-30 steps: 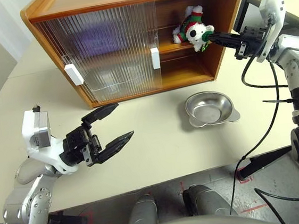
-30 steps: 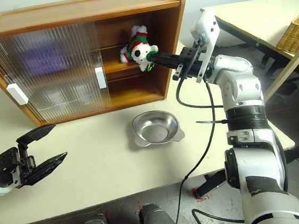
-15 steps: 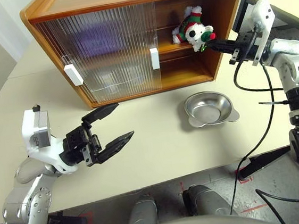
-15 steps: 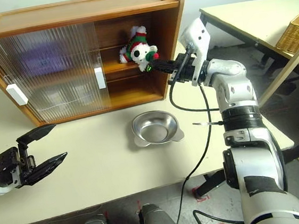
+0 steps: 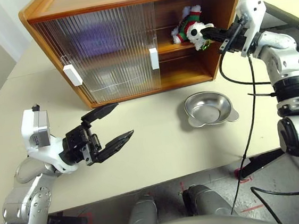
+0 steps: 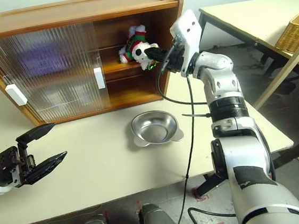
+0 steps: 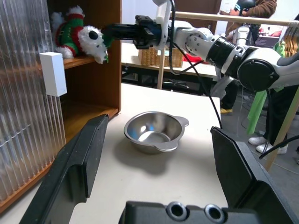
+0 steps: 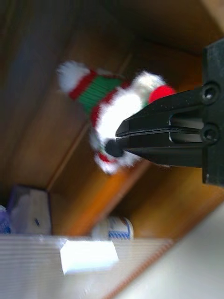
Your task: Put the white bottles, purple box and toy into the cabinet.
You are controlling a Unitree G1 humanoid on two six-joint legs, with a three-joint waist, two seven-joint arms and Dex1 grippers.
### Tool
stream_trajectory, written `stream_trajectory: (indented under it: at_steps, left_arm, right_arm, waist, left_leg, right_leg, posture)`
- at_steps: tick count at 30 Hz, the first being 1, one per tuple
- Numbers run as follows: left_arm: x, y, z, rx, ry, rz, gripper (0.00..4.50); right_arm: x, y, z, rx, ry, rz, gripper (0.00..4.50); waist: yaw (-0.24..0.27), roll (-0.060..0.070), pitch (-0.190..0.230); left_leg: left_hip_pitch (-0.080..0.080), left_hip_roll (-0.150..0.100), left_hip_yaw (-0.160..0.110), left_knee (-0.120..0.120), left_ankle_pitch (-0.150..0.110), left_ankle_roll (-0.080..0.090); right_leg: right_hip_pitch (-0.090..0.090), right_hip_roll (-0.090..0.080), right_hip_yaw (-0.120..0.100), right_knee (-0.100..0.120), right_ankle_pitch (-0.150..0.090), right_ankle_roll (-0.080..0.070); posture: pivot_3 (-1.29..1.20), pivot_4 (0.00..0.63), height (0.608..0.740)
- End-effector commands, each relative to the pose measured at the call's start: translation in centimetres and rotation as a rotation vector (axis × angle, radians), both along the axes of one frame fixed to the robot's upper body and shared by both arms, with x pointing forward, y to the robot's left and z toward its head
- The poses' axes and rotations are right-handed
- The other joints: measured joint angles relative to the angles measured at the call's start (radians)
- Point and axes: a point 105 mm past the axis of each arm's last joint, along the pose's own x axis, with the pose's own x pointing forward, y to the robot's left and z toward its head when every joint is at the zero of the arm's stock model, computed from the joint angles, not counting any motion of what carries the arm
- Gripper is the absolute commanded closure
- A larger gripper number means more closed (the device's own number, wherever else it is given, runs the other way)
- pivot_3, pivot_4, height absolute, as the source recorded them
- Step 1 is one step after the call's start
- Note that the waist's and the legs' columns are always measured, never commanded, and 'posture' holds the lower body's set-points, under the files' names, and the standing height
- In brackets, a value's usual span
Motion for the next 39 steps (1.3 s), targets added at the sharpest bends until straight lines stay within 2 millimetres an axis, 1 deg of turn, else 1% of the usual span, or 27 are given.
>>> stream_trajectory:
  at_steps: [1, 8, 12, 15, 22, 26, 30, 33, 36, 39]
  left_arm:
    - [-0.1, 0.3, 0.2, 0.010, -0.013, 0.020, 0.00]
    - [-0.2, 0.3, 0.2, 0.006, -0.016, 0.036, 0.00]
    - [-0.2, 0.2, 0.2, 0.002, -0.017, 0.039, 0.00]
    - [-0.2, 0.1, 0.1, -0.001, -0.016, 0.036, 0.00]
    - [0.1, -0.1, 0.1, -0.004, -0.011, 0.013, 0.00]
    - [0.2, -0.2, 0.1, -0.003, -0.010, 0.005, 0.00]
    - [0.2, -0.1, 0.0, -0.001, -0.006, 0.001, 0.00]
    - [0.2, -0.1, 0.0, 0.000, -0.004, -0.001, 0.00]
    - [0.1, -0.1, -0.1, 0.000, -0.003, -0.003, 0.00]
    - [0.1, -0.2, -0.1, 0.000, -0.002, -0.006, 0.00]
  right_arm:
    - [1.0, 0.4, -0.9, -0.032, 0.006, -0.040, 4.48]
    - [2.1, 0.8, -0.5, -0.027, -0.020, -0.091, 4.48]
    - [2.3, -0.1, 0.7, -0.023, -0.073, -0.134, 4.48]
    - [2.1, -0.7, 1.7, 0.003, -0.104, -0.133, 4.48]
    - [1.3, -2.3, 2.6, -0.003, -0.145, -0.133, 4.48]
    - [0.6, -2.2, 2.5, -0.002, -0.130, -0.083, 4.48]
    - [-1.1, -2.0, 2.4, 0.028, -0.088, 0.033, 4.48]
    - [-1.8, -2.0, 1.9, 0.022, -0.056, 0.067, 4.48]
    - [-2.0, -1.9, 1.0, 0.005, -0.010, 0.075, 4.48]
    - [-1.5, -1.6, 0.0, -0.023, 0.020, 0.051, 4.48]
  waist:
    - [0.001, 0.000, 0.000]
    - [0.003, 0.000, 0.000]
    - [0.006, 0.000, 0.000]
    - [0.008, 0.000, 0.000]
    - [0.008, 0.000, 0.000]
    - [0.004, 0.000, 0.000]
    - [0.002, 0.000, 0.000]
    - [0.001, 0.000, 0.000]
    - [0.000, 0.000, 0.000]
    - [-0.001, 0.000, 0.000]
  left_leg:
    - [0.000, 0.000, 0.000, 0.000, 0.000, 0.000]
    - [0.000, 0.001, 0.000, -0.001, -0.001, 0.000]
    - [0.000, 0.001, 0.000, -0.001, -0.001, 0.000]
    - [-0.001, 0.001, -0.001, -0.001, -0.001, 0.000]
    - [-0.006, 0.001, 0.000, -0.001, -0.001, -0.001]
    - [-0.006, 0.001, 0.001, 0.000, -0.003, 0.000]
    - [-0.006, -0.001, 0.002, 0.000, -0.003, 0.000]
    - [-0.005, -0.002, 0.003, 0.001, -0.003, 0.000]
    - [-0.004, -0.002, 0.003, 0.001, -0.003, 0.000]
    - [-0.002, -0.002, 0.003, 0.002, -0.003, 0.000]
  right_leg:
    - [0.000, 0.000, 0.000, 0.000, 0.000, 0.000]
    - [-0.001, 0.000, 0.000, 0.000, -0.001, -0.001]
    - [-0.001, -0.001, 0.000, 0.000, 0.000, -0.001]
    - [-0.001, -0.001, 0.000, 0.000, -0.001, -0.001]
    - [-0.005, -0.003, 0.000, 0.000, 0.000, -0.006]
    - [-0.004, -0.003, 0.000, -0.001, 0.000, -0.006]
    - [-0.004, -0.003, 0.000, -0.001, -0.001, -0.005]
    - [-0.003, -0.003, 0.000, -0.001, -0.003, -0.002]
    - [-0.002, -0.003, 0.000, -0.001, -0.004, 0.001]
    - [-0.001, -0.002, 0.000, -0.001, -0.004, 0.002]
  posture:
    - [0.06, 0.058, 0.740]
    - [0.07, 0.058, 0.740]
    - [0.07, 0.059, 0.740]
    - [0.06, 0.060, 0.740]
    - [0.03, 0.062, 0.740]
    - [0.02, 0.063, 0.740]
    - [0.02, 0.063, 0.740]
    - [0.02, 0.065, 0.740]
    - [0.02, 0.065, 0.740]
    - [0.02, 0.065, 0.740]
